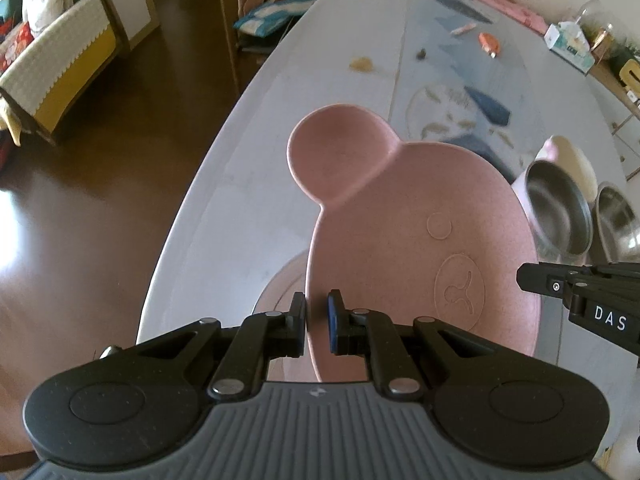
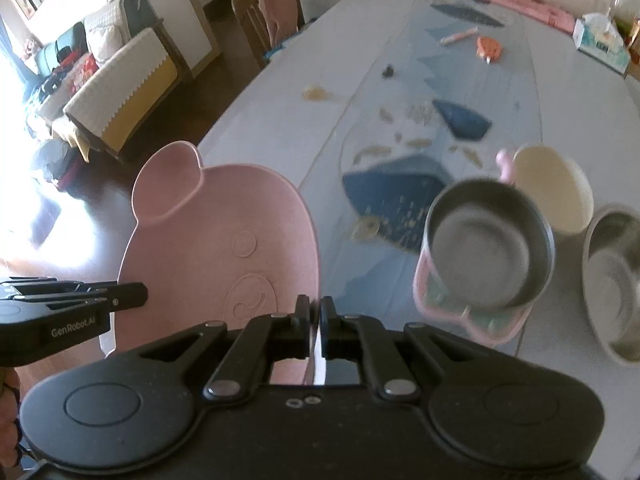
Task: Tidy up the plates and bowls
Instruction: 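Carry the pink plate over the white plates, lower it, open both grippers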
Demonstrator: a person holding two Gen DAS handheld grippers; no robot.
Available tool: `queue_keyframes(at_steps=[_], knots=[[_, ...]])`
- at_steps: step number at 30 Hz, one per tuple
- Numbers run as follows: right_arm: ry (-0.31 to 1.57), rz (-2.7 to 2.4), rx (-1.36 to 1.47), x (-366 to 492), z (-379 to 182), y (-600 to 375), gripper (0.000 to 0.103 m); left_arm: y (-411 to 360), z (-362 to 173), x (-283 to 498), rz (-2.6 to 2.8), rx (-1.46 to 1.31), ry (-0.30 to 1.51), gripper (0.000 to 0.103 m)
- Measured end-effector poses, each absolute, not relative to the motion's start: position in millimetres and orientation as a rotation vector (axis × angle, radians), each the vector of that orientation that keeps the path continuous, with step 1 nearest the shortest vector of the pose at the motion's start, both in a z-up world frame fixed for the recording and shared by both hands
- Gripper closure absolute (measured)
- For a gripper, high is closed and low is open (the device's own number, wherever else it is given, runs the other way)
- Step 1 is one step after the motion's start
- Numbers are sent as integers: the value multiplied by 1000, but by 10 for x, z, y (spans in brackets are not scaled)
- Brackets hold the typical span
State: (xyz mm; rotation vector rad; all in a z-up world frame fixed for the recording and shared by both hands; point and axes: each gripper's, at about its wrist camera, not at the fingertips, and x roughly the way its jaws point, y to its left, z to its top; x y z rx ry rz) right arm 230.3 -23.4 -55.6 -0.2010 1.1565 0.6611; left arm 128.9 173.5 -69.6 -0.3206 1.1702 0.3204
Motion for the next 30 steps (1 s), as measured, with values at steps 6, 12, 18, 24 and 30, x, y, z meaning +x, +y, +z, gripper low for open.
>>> queue_keyframes(at_steps=[6, 12, 18, 24, 30], knots=[[1198, 660, -207, 2149, -762, -187, 97, 1797, -928, 1140, 334, -347, 1202, 93], [1236, 653, -209, 2059, -950, -140, 97, 1814, -1093, 1082, 341, -352, 1234, 93], [1251, 656, -205, 2041, -1040, -142, 97, 1774, -1118, 1096, 347, -311, 1228, 93], [1255, 646, -199, 2067, -1091, -127, 96, 1761, -1140, 1120, 344, -294, 1220, 93], [1268, 638, -182, 2098, -1154, -153, 95, 1756, -1125, 1136, 346, -287, 1213, 93]])
